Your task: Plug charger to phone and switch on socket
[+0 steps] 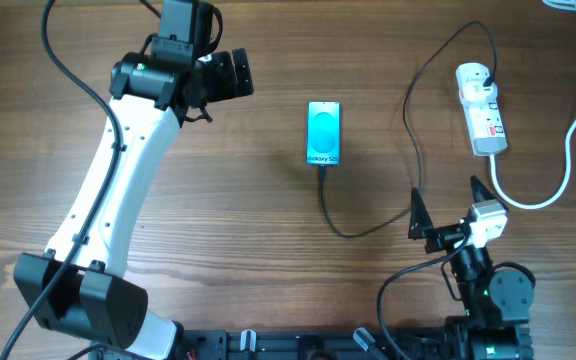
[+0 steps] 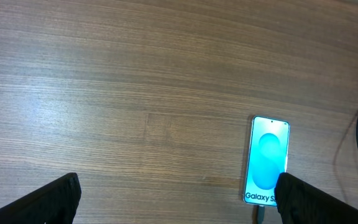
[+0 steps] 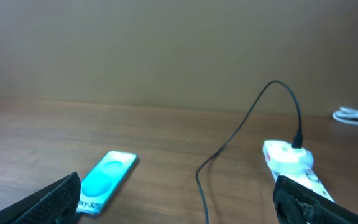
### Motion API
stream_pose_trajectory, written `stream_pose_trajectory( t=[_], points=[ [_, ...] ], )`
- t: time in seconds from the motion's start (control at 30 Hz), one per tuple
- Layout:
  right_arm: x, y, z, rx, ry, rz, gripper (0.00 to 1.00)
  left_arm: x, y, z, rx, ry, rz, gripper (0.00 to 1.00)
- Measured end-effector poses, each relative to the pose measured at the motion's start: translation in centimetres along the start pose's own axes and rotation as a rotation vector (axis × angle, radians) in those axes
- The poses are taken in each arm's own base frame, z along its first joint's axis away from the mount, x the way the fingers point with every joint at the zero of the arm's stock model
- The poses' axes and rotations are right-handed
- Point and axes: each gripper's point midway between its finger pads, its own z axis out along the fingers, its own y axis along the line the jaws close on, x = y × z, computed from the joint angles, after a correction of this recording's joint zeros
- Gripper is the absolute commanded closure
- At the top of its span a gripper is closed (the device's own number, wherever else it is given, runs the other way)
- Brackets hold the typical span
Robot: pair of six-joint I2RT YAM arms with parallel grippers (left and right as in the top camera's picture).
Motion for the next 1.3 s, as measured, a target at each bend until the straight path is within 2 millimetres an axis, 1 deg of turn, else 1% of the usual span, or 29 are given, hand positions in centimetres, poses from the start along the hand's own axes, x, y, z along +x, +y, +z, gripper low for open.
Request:
stream_pose_trajectory(
  t=[0.17, 0.8, 0.87, 0.9, 1.0, 1.07, 1.1, 1.13, 1.17, 1.23, 1.3],
  points=[
    [0.4, -0.5, 0.0, 0.029, 0.007, 0.001, 0.0, 0.0, 0.0, 0.0, 0.0, 0.0, 0.0, 0.0],
    [0.4, -0.5, 0.0, 0.031, 0.007, 0.001, 0.0, 0.0, 0.0, 0.0, 0.0, 0.0, 0.0, 0.0],
    [0.4, -0.5, 0.0, 0.031, 0.007, 0.001, 0.0, 0.3, 0.2, 0.0, -0.006, 0.014, 0.001, 0.0],
    [0.3, -0.6, 0.0, 0.033, 0.006, 0.001, 0.0, 1.3, 0.6, 0.0, -0.026, 0.054, 0.004, 0.0],
    [0.3, -0.6, 0.0, 0.034, 0.006, 0.001, 0.0, 2.2, 1.4, 0.0, -0.065, 0.084, 0.007, 0.0],
    [0.3, -0.6, 0.0, 0.034, 0.006, 0.001, 0.0, 2.7, 2.2, 0.4, -0.094, 0.098, 0.007, 0.0],
    [0.3, -0.6, 0.0, 0.034, 0.006, 0.001, 0.01, 3.2, 2.8, 0.5, -0.111, 0.116, 0.008, 0.0],
    [0.3, -0.6, 0.0, 0.034, 0.006, 0.001, 0.0, 4.4, 3.9, 0.4, -0.148, 0.167, 0.013, 0.0],
    [0.3, -0.6, 0.0, 0.034, 0.006, 0.001, 0.0, 4.8, 4.9, 0.4, -0.176, 0.189, 0.008, 0.0],
    [0.3, -0.6, 0.0, 0.034, 0.006, 0.001, 0.0, 4.6, 5.7, 0.4, -0.195, 0.184, 0.0, 0.0],
    [0.3, -0.6, 0.0, 0.034, 0.006, 0.001, 0.0, 4.3, 5.9, 0.5, -0.198, 0.173, 0.002, 0.0]
  ],
)
